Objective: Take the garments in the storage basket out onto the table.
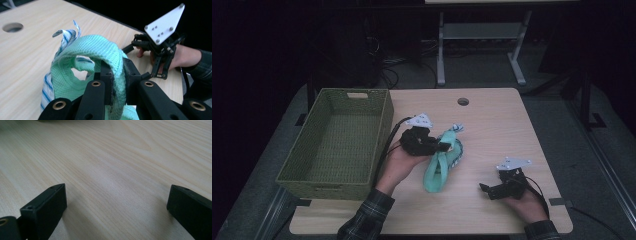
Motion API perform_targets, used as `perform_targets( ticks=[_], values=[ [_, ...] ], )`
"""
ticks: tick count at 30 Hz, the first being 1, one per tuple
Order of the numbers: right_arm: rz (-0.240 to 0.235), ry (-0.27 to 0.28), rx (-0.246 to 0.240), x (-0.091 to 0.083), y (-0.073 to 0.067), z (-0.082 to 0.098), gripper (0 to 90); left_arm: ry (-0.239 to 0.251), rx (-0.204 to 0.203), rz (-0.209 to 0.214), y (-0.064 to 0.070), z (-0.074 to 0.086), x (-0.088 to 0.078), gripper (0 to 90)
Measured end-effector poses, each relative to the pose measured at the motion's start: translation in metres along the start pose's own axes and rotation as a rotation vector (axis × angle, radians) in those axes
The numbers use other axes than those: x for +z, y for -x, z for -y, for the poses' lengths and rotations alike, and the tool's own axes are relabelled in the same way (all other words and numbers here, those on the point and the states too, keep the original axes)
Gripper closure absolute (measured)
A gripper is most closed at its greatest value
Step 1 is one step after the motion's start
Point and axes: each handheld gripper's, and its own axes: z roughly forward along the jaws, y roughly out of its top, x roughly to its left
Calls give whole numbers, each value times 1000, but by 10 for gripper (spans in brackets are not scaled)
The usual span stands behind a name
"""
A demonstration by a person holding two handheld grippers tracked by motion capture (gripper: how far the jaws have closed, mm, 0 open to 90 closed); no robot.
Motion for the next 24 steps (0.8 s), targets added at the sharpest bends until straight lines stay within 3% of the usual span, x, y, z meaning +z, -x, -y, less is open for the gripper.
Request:
perform_targets(
  ticks=[11, 24],
  values=[
    [0, 0, -2, 0, 0, 0, 24, -68, -13, 35, -1, 20, 35, 801],
    [-1, -2, 6, -1, -1, 0, 24, -173, -36, 25, -13, 52, 78, 795]
  ],
)
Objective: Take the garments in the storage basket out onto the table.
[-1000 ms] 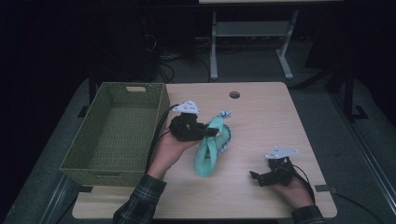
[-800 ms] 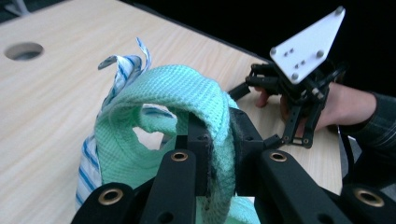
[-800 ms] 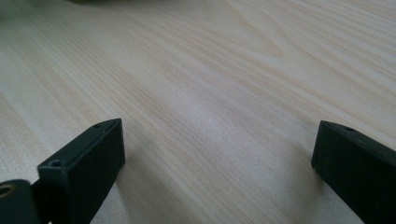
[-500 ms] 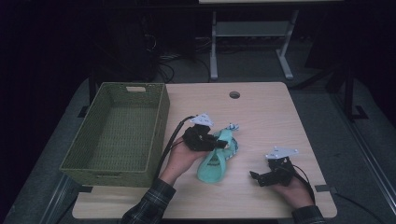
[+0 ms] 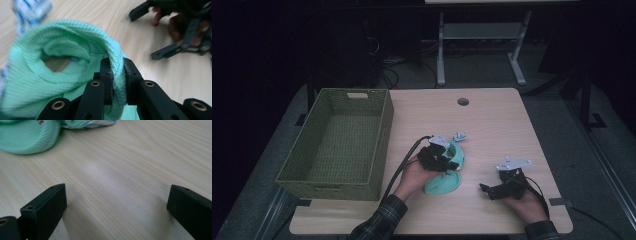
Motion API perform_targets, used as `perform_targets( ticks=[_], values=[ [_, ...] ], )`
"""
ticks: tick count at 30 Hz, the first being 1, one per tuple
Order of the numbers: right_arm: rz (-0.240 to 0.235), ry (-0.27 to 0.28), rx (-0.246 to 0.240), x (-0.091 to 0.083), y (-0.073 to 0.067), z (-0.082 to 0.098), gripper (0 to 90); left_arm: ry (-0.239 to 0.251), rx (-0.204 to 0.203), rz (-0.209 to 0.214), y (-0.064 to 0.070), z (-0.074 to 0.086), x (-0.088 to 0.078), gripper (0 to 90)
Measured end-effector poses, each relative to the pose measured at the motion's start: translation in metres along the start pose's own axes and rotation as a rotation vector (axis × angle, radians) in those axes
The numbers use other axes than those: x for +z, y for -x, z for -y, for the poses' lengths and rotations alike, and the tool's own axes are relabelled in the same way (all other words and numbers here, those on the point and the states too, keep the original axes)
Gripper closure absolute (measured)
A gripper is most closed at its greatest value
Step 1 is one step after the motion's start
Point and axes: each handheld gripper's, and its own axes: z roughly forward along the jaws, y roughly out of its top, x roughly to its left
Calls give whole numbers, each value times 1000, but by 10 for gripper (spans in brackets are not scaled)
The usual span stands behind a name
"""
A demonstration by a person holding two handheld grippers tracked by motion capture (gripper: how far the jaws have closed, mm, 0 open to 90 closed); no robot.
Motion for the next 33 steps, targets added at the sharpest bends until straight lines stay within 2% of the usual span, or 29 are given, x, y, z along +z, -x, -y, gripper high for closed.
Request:
perform_targets(
  ticks=[4, 7, 10, 16, 18, 20, 24, 29, 33],
  values=[
    [0, -1, 0, 0, 0, 0, 24, -31, -13, 3, -4, 6, 10, 785],
    [0, -1, 1, 0, 0, 0, 24, -36, 2, -2, -2, 7, 10, 736],
    [0, -1, 1, 0, 0, 0, 24, -37, 18, -13, 1, 5, 3, 643],
    [1, 1, -4, 1, 0, 0, 24, -33, 20, -3, 11, 4, -20, 477],
    [1, 1, -4, 1, 0, -1, 24, -24, 29, -11, 15, 6, -28, 459],
    [-1, 0, -6, 2, 1, -1, 24, -18, 18, -4, 16, 9, -34, 443],
    [1, -1, 3, 3, 1, -3, 24, -17, 22, -44, 17, 17, -40, 406],
    [0, -2, 2, 2, 1, -3, 25, 13, -16, -59, 11, 27, -47, 353],
    [0, -2, 1, 2, 1, -2, 24, 29, -12, -82, 13, 33, -55, 354]
  ],
)
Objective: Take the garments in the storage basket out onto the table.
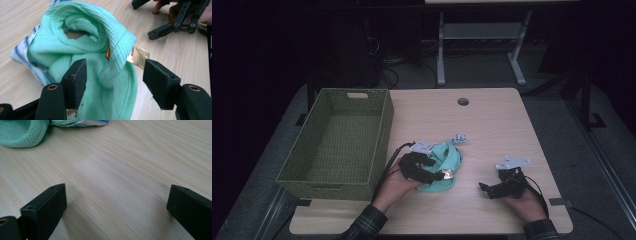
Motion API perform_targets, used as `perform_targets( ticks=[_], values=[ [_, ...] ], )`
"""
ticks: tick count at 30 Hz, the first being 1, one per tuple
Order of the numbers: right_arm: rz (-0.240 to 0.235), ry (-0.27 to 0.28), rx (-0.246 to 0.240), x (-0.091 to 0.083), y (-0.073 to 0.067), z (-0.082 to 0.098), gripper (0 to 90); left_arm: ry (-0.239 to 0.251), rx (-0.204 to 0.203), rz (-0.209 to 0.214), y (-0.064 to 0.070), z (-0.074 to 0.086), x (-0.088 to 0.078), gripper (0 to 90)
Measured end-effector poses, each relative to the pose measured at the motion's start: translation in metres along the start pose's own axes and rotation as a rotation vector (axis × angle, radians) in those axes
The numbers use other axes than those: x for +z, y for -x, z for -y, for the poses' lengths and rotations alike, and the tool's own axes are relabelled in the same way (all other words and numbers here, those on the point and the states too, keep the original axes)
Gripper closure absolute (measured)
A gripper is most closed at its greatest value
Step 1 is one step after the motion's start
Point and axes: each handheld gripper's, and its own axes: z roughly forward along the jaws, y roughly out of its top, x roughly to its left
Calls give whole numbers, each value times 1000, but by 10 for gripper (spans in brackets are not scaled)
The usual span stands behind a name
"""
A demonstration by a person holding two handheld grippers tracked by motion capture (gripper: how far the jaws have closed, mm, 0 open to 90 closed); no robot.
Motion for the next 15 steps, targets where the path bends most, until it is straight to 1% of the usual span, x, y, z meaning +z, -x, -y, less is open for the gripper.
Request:
perform_targets(
  ticks=[1, 2, 3, 4, 6, 7, 8, 9, 11, 13, 14, 15],
  values=[
    [1, 2, -4, 0, 0, 0, 25, 4, 3, -2, 2, 2, -3, 356],
    [1, 5, -8, 0, 0, 1, 24, 4, 8, -4, 3, 3, -6, 377],
    [0, 4, -2, -1, 0, 1, 25, 8, 13, -7, 5, 4, -9, 422],
    [0, 4, -4, -1, 0, 1, 25, 8, 25, -12, 6, 6, -12, 470],
    [0, 3, -4, -1, 0, 1, 24, 5, 20, -4, 9, 10, -16, 592],
    [0, 2, -3, -1, 0, 1, 24, -1, 19, -3, 10, 12, -17, 630],
    [0, 2, -4, -1, 0, 1, 24, -6, 25, 0, 12, 15, -17, 721],
    [0, 2, -4, -1, 0, 1, 24, -8, 32, -3, 13, 17, -17, 721],
    [0, 2, -4, -1, 0, 1, 25, -32, 30, -7, 16, 21, -16, 801],
    [0, 2, -4, -1, 0, 1, 25, -52, 36, 0, 18, 24, -13, 871],
    [0, 2, -5, -1, 0, 1, 24, -60, 26, 8, 19, 25, -10, 895],
    [0, 2, -5, -1, 0, 1, 24, -67, 32, 12, 20, 25, -8, 895]
  ],
)
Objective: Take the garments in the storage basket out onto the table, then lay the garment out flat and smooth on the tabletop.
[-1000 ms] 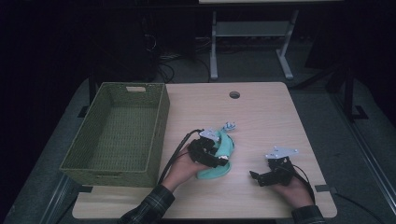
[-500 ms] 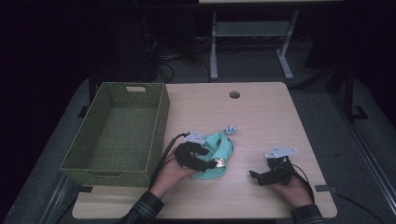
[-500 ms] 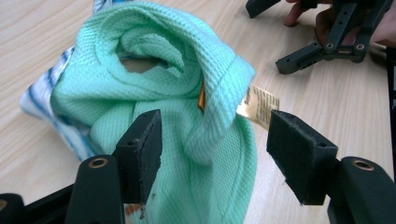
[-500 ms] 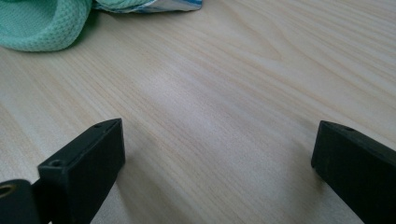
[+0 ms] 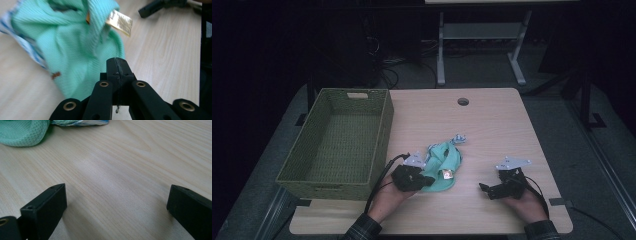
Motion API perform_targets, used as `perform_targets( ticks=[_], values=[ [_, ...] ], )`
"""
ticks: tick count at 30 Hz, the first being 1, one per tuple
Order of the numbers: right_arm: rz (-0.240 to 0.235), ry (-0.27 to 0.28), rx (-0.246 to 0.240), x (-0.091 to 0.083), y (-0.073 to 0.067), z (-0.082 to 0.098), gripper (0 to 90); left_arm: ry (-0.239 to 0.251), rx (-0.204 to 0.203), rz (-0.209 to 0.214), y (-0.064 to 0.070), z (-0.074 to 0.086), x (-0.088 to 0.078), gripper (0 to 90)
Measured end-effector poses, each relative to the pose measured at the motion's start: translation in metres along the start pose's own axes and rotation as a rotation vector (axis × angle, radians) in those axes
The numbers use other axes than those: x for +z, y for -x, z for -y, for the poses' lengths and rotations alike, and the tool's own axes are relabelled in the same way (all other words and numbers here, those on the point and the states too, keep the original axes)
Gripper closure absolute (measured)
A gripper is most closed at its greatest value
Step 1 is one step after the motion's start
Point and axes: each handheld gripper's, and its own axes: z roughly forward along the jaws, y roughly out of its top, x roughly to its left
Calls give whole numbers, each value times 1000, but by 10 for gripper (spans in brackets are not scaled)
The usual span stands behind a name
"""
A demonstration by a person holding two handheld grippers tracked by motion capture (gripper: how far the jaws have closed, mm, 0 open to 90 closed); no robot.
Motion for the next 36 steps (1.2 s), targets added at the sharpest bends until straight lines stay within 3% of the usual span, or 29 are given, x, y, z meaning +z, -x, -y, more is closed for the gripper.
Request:
perform_targets(
  ticks=[3, 5, 9, 12, 17, 20, 21, 26, 27, 30, 36],
  values=[
    [0, 0, 0, 0, 0, 0, 24, -27, 37, -24, 4, 0, 8, 896],
    [0, 0, 0, 0, 0, 0, 24, -35, 43, -41, 5, 0, 12, 895],
    [0, 0, 0, 0, 0, 0, 24, -46, 27, -32, 1, 3, 19, 895],
    [0, 0, 0, 0, 0, 0, 24, -81, 58, -62, 1, 6, 25, 894],
    [2, -2, -1, -1, 0, 1, 29, -68, 36, -35, -4, 6, 27, 890],
    [-13, -15, -11, -5, 1, -3, 173, -71, 41, -28, -6, 7, 26, 889],
    [-30, -17, 2, -6, 1, -5, 174, -59, 29, -29, -5, 7, 27, 889],
    [-52, 31, -3, -11, 1, -14, 254, -68, 42, -27, -6, 7, 27, 878],
    [-53, 42, -5, -11, 1, -15, 277, -53, 21, -25, -5, 7, 27, 878],
    [-66, 77, -13, -12, 2, -23, 336, -53, 17, -25, -5, 8, 27, 878],
    [-99, 87, -28, -5, 3, -36, 439, -74, 42, -29, -6, 7, 26, 878]
  ],
)
